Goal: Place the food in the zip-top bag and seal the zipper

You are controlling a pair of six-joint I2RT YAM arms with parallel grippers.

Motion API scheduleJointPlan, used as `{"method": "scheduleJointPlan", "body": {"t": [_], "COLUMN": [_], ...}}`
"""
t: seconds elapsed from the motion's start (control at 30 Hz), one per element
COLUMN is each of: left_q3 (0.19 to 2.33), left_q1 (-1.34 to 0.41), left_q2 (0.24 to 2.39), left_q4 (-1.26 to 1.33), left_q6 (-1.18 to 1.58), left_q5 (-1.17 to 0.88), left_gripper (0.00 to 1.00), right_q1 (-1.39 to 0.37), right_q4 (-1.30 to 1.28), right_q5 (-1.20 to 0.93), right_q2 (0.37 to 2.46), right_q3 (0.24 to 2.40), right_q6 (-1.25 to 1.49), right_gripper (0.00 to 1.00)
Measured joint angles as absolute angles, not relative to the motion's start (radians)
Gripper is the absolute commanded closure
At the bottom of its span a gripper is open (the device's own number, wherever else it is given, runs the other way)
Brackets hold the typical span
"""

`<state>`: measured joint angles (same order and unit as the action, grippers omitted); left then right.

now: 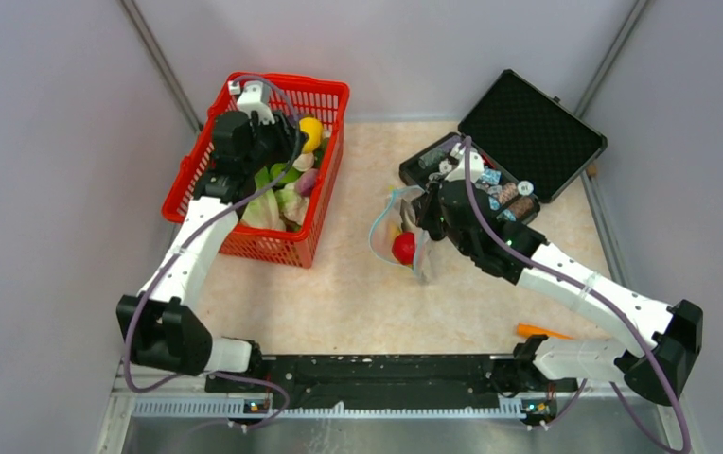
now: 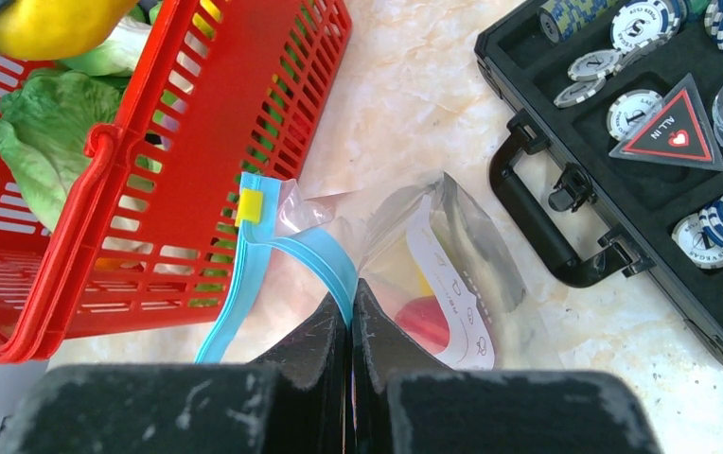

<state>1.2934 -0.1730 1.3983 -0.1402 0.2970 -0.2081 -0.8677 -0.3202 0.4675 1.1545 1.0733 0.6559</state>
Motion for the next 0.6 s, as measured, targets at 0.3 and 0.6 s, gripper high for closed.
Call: {"method": "scheduleJointPlan", "body": {"t": [0.3, 0.6], "left_q3": [1.187, 1.145], "left_q1": [-0.171, -0.171], "left_q2": [1.247, 1.088], "left_q4": [-0.173, -0.235], "left_q6": [0.292, 0.293], "left_q5": [-0.208, -0.273], "left_gripper": [0.93, 0.90], "right_q1": [-0.868, -0.868], "right_q4": [-0.314, -0.304], "right_q5": [0.466, 0.466], "right_q2": [1.155, 1.159], "right_q3": [1.073, 1.073], "right_q6": [0.656, 0.656], "right_gripper": [1.00, 1.00]}}
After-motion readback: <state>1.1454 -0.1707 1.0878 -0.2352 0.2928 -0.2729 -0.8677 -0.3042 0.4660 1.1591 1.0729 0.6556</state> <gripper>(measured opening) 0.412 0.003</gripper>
